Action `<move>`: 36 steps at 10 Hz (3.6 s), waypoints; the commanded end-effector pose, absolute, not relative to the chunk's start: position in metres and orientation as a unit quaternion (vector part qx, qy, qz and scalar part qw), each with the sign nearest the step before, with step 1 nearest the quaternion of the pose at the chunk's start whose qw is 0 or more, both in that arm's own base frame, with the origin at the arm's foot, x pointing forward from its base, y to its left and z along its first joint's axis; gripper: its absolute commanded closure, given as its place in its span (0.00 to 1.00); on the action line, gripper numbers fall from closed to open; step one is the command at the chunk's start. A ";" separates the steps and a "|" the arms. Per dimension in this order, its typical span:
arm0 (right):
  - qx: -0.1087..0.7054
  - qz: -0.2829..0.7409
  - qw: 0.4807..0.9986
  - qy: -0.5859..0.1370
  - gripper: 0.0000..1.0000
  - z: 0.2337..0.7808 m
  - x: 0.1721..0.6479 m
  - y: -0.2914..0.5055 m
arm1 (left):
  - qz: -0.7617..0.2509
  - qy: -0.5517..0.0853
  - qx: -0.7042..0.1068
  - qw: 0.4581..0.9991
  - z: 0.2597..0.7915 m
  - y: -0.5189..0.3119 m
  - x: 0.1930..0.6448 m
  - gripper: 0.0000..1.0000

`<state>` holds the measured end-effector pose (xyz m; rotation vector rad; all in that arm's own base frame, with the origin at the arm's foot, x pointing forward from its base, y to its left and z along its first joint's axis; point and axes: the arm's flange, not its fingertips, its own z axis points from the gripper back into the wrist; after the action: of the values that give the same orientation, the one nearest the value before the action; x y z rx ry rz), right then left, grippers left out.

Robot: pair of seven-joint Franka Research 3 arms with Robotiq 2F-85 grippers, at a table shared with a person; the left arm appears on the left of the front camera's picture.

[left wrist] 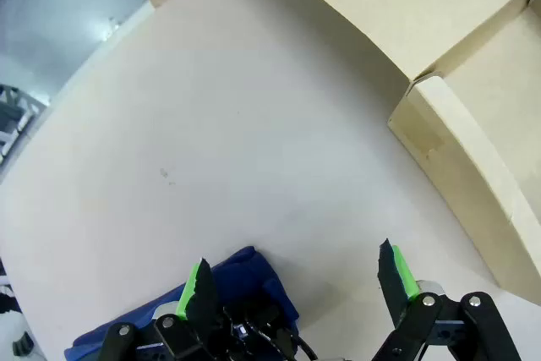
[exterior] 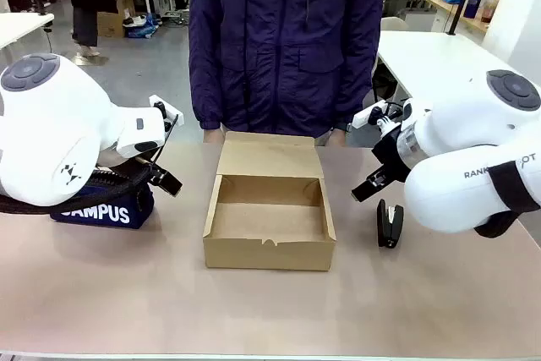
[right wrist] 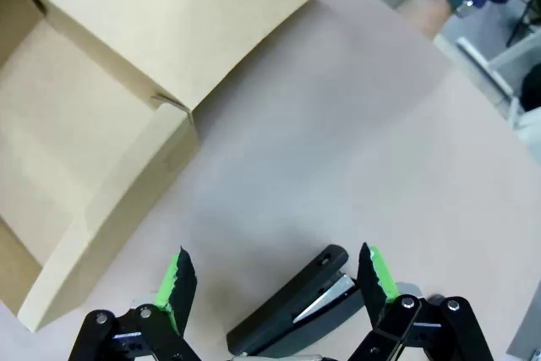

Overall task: Pack the item into the box.
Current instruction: Pick up the item indicated by the person and place it inside the Mailer Box.

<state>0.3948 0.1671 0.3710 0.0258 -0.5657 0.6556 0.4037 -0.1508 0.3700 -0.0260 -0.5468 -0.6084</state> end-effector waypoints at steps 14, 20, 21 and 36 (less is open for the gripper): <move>0.012 0.318 0.908 -0.274 0.00 0.371 0.395 0.167 | -0.296 -0.266 -0.013 0.917 0.370 -0.151 0.404 0.00; 0.080 0.268 0.926 -0.253 0.00 0.518 0.288 0.073 | -0.302 -0.247 -0.108 0.914 0.560 -0.073 0.296 0.00; 0.137 0.242 0.928 -0.248 0.00 0.529 0.275 0.049 | -0.289 -0.257 -0.152 0.910 0.573 -0.041 0.288 0.00; 0.523 -0.062 0.817 -0.235 0.00 0.412 0.298 -0.221 | 0.033 -0.329 -0.529 0.781 0.447 0.129 0.291 0.00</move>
<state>0.2997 -0.2181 0.4096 1.1319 -0.4693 -0.1391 0.3183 0.1587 0.4460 -1.1676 -0.6736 0.0735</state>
